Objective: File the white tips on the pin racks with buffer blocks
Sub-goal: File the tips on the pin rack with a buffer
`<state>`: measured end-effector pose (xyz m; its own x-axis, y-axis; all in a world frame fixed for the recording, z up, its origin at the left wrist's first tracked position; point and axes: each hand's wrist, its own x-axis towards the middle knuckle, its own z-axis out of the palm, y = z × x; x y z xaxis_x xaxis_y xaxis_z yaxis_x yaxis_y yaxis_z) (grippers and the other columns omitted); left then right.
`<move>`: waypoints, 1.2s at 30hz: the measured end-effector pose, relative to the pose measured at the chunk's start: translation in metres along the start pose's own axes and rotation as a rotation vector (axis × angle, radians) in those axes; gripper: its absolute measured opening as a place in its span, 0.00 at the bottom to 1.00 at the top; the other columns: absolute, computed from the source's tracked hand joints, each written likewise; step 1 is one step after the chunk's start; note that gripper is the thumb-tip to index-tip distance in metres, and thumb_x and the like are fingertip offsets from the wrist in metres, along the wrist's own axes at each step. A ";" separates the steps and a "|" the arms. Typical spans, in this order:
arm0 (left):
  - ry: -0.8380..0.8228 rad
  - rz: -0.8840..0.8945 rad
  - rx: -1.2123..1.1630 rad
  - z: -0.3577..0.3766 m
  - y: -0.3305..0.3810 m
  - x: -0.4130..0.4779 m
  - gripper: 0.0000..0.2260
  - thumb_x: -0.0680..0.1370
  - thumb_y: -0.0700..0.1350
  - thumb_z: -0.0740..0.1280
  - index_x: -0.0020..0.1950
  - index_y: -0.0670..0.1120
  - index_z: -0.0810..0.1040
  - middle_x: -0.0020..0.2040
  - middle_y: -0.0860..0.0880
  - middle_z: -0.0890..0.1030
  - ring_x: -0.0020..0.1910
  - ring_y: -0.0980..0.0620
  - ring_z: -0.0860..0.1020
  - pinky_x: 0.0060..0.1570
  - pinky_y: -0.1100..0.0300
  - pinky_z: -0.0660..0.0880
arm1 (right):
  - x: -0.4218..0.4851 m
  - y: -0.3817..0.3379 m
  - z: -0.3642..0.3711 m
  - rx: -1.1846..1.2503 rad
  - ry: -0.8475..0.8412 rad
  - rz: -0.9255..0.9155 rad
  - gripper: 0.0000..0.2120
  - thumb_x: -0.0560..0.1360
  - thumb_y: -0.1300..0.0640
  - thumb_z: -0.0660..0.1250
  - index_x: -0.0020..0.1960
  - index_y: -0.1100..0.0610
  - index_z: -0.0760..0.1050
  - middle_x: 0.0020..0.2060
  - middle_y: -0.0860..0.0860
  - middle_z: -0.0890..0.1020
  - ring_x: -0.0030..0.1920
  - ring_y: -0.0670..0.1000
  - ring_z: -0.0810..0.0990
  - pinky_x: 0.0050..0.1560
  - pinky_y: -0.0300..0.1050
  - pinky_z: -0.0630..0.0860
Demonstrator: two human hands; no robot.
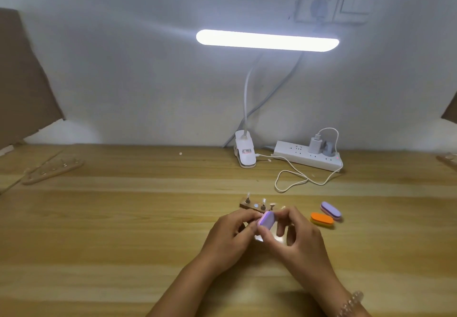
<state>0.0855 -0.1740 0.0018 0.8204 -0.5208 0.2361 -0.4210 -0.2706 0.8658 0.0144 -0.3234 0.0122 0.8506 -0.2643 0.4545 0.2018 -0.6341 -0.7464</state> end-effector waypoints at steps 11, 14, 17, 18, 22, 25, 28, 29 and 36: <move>0.061 0.028 -0.070 0.000 0.000 0.003 0.09 0.78 0.42 0.67 0.50 0.55 0.83 0.43 0.59 0.83 0.29 0.60 0.72 0.34 0.65 0.70 | -0.003 -0.002 0.001 -0.018 0.052 -0.027 0.10 0.69 0.48 0.75 0.44 0.48 0.75 0.33 0.46 0.74 0.30 0.48 0.70 0.32 0.42 0.68; 0.060 0.010 -0.032 0.000 -0.003 0.003 0.07 0.77 0.44 0.69 0.50 0.55 0.84 0.41 0.60 0.83 0.31 0.56 0.72 0.36 0.59 0.71 | 0.000 -0.001 0.001 -0.136 0.072 -0.036 0.10 0.69 0.45 0.75 0.42 0.47 0.75 0.33 0.45 0.74 0.32 0.47 0.72 0.31 0.40 0.67; 0.088 0.012 -0.020 0.001 -0.006 0.004 0.07 0.77 0.42 0.70 0.49 0.54 0.85 0.42 0.61 0.82 0.30 0.58 0.69 0.35 0.63 0.68 | 0.000 0.001 0.000 -0.190 0.119 -0.013 0.12 0.70 0.43 0.74 0.41 0.47 0.73 0.33 0.45 0.74 0.33 0.46 0.72 0.31 0.41 0.67; 0.090 0.017 -0.019 0.001 -0.006 0.004 0.08 0.76 0.41 0.70 0.49 0.54 0.86 0.43 0.61 0.82 0.29 0.59 0.68 0.35 0.65 0.67 | -0.002 0.001 0.001 -0.209 0.102 -0.039 0.13 0.70 0.41 0.73 0.40 0.46 0.72 0.33 0.45 0.73 0.33 0.46 0.72 0.30 0.40 0.67; 0.123 0.050 0.008 0.000 -0.005 0.002 0.10 0.75 0.43 0.72 0.50 0.57 0.86 0.45 0.63 0.82 0.27 0.58 0.67 0.33 0.67 0.65 | -0.002 -0.001 0.002 -0.192 0.094 -0.015 0.16 0.68 0.37 0.70 0.38 0.48 0.70 0.33 0.45 0.73 0.33 0.46 0.72 0.32 0.45 0.70; 0.137 0.075 0.101 0.002 -0.004 0.000 0.09 0.75 0.43 0.72 0.50 0.58 0.85 0.43 0.66 0.78 0.26 0.57 0.69 0.33 0.65 0.65 | 0.002 0.003 0.001 -0.212 0.148 0.039 0.13 0.69 0.43 0.74 0.39 0.48 0.71 0.34 0.45 0.73 0.33 0.46 0.72 0.32 0.44 0.70; 0.157 0.066 0.105 0.000 -0.003 0.000 0.11 0.72 0.47 0.69 0.51 0.59 0.85 0.43 0.67 0.77 0.27 0.57 0.68 0.34 0.65 0.66 | -0.005 -0.001 0.003 -0.257 0.067 -0.052 0.14 0.67 0.41 0.73 0.41 0.46 0.71 0.34 0.43 0.72 0.35 0.44 0.72 0.29 0.38 0.67; 0.166 0.060 0.098 0.000 -0.003 0.000 0.11 0.72 0.48 0.69 0.51 0.59 0.85 0.42 0.66 0.77 0.27 0.56 0.68 0.34 0.64 0.66 | -0.005 -0.002 0.004 -0.254 0.055 -0.050 0.14 0.67 0.40 0.73 0.41 0.46 0.70 0.34 0.43 0.72 0.35 0.44 0.72 0.29 0.38 0.66; 0.147 0.084 0.122 0.000 -0.004 -0.001 0.10 0.71 0.49 0.69 0.49 0.59 0.85 0.42 0.63 0.77 0.27 0.56 0.68 0.33 0.61 0.66 | -0.004 -0.001 0.004 -0.273 0.066 -0.051 0.15 0.67 0.37 0.69 0.41 0.46 0.70 0.34 0.43 0.72 0.34 0.43 0.72 0.29 0.37 0.65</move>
<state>0.0863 -0.1717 -0.0022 0.8241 -0.4243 0.3752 -0.5270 -0.3316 0.7825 0.0124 -0.3191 0.0087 0.8078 -0.2681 0.5250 0.0976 -0.8175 -0.5676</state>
